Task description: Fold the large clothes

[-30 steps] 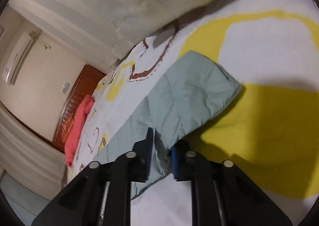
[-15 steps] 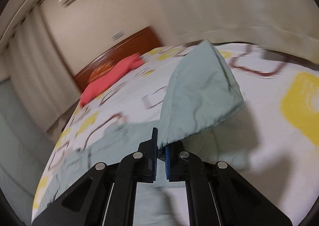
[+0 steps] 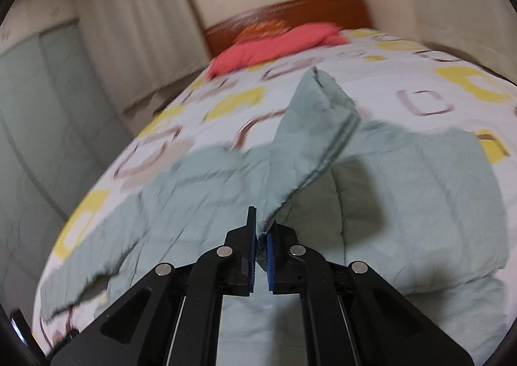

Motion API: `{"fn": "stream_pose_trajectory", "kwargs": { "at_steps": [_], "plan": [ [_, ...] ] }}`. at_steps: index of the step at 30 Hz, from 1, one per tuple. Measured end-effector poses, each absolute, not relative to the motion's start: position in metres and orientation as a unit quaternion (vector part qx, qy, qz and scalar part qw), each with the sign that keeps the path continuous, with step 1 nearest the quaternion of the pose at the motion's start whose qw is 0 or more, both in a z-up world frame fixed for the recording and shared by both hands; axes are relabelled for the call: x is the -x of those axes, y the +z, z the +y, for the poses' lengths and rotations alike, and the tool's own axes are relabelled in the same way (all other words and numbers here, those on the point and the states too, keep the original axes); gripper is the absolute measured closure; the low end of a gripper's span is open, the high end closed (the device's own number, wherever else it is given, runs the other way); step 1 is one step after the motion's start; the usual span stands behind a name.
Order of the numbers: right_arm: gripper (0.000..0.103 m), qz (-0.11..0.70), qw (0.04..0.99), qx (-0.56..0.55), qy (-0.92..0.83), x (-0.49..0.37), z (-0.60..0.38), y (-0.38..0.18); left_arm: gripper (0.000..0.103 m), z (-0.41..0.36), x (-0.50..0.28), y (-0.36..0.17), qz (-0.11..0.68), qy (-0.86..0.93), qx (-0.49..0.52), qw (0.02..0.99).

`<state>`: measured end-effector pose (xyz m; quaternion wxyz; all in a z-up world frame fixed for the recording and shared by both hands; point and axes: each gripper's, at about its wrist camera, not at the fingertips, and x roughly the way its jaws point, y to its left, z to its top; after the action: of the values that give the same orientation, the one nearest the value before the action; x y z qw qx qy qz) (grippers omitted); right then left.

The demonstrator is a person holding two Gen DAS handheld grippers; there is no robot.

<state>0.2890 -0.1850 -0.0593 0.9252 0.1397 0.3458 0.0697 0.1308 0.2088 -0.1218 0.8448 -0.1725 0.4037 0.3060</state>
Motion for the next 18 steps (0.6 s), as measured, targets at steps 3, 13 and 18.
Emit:
{"fn": "stream_pose_trajectory", "kwargs": {
  "at_steps": [3,13,18],
  "plan": [
    [0.098,0.383,0.912,-0.108,0.101,-0.296,-0.157,-0.073,0.002,0.209,-0.131,-0.122,0.403,0.306,0.173,0.845],
    [0.051,0.446,0.879,-0.080,0.147,-0.290,-0.115,-0.098,0.002,0.209,-0.131,-0.122,0.404,0.306,0.173,0.844],
    [0.036,0.416,0.890,-0.107,0.151,-0.273,-0.139,-0.069,0.002,0.209,-0.131,-0.122,0.404,0.306,0.172,0.844]
  ]
}}
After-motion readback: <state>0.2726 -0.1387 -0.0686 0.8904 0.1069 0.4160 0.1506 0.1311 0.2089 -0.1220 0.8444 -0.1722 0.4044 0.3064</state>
